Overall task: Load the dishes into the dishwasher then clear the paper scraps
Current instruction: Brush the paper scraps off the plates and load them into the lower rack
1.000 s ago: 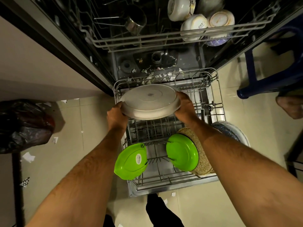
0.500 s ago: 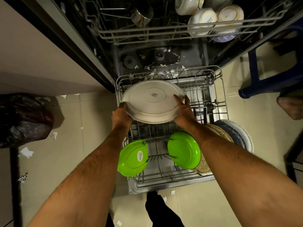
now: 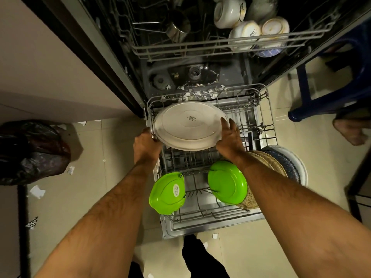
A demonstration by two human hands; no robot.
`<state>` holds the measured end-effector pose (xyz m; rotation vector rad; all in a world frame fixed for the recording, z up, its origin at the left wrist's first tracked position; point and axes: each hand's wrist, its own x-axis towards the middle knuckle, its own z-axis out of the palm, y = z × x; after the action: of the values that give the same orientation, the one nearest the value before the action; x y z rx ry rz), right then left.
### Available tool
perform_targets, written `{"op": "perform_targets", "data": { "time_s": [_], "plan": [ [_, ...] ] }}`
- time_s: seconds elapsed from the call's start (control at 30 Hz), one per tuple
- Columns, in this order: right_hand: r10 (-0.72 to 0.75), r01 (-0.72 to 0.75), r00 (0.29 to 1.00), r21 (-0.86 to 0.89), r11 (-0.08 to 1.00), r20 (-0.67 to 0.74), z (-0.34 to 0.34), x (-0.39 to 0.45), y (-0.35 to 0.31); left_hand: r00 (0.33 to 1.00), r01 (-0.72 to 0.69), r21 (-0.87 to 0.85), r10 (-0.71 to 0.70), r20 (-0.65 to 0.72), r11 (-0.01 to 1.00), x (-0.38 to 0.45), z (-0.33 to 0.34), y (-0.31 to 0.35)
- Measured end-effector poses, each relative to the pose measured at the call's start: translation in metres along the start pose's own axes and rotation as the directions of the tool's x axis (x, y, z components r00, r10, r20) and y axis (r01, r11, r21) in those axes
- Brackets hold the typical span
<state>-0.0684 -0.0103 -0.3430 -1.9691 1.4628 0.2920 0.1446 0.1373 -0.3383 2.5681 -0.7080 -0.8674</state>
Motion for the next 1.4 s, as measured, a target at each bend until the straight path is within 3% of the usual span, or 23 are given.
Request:
{"op": "perform_targets", "data": {
  "time_s": [0.17, 0.37, 0.6, 0.77, 1.07, 1.4],
  "plan": [
    [-0.091, 0.088, 0.994, -0.05, 0.995, -0.058, -0.002, -0.041, -0.028, 0.994, -0.109, 0.115, 0.112, -0.016, 0.987, -0.017, -0.032, -0.021],
    [-0.254, 0.226, 0.963, -0.243, 0.943, -0.093, -0.003, -0.112, -0.101, 0.958, -0.258, 0.279, 0.282, -0.049, 0.925, -0.062, -0.113, -0.065],
    [-0.468, 0.387, 0.869, -0.366, 0.846, -0.163, -0.023, -0.224, -0.243, 0.915, -0.286, 0.357, 0.364, -0.173, 0.889, -0.139, -0.26, -0.105],
    [-0.621, 0.495, 0.758, -0.445, 0.747, -0.2, -0.045, -0.301, -0.361, 0.841, -0.295, 0.415, 0.44, -0.315, 0.861, -0.181, -0.379, -0.131],
    [-0.799, 0.587, 0.58, -0.599, 0.545, -0.158, -0.081, -0.392, -0.55, 0.739, -0.123, 0.355, 0.324, -0.59, 0.927, -0.226, -0.574, -0.19],
    [-0.923, 0.684, 0.372, -0.643, 0.345, -0.099, -0.079, -0.415, -0.742, 0.63, 0.011, 0.249, 0.187, -0.753, 0.969, -0.224, -0.722, -0.262]
  ]
}}
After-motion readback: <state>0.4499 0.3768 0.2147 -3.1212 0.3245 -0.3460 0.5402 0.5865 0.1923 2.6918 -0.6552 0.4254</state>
